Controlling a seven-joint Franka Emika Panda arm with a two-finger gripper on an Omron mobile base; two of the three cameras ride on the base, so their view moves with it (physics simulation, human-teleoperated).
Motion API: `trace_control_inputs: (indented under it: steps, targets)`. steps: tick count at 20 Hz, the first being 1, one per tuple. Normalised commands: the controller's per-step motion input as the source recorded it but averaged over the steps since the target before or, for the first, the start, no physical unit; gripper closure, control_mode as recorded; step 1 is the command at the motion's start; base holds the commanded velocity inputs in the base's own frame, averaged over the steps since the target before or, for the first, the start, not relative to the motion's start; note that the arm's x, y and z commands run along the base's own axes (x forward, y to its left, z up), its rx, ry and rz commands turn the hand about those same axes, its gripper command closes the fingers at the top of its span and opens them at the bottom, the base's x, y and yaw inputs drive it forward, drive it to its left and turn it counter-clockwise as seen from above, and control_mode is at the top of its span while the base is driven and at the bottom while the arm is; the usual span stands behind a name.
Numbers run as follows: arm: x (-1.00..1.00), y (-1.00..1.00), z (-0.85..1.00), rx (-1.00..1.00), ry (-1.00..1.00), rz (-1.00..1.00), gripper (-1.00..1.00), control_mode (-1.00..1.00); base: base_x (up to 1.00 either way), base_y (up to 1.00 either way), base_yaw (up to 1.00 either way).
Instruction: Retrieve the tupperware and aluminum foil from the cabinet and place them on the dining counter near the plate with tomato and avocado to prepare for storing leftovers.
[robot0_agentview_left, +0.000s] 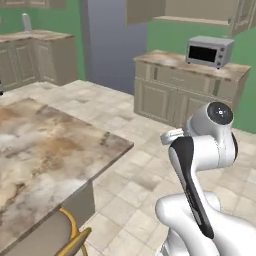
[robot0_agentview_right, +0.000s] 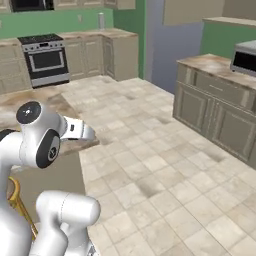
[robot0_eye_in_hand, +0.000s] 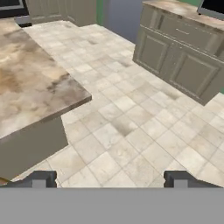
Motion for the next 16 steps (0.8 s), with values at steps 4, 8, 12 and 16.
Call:
trace_control_inputs:
  steps: [4, 8, 12, 16]
  targets:
    - [0.0, 0.0, 0.0, 0.0, 0.0, 0.0, -1.0, 1.0, 0.79, -0.71, -0.49]
    - [0.0, 0.0, 0.0, 0.0, 0.0, 0.0, -1.0, 1.0, 0.95, -0.51, -0.46]
    - [0.0, 0.0, 0.0, 0.0, 0.0, 0.0, -1.0, 1.0, 1.0, -0.13, -0.38]
    - [0.0, 0.0, 0.0, 0.0, 0.0, 0.0, -1.0, 1.0, 1.0, 0.0, -0.31]
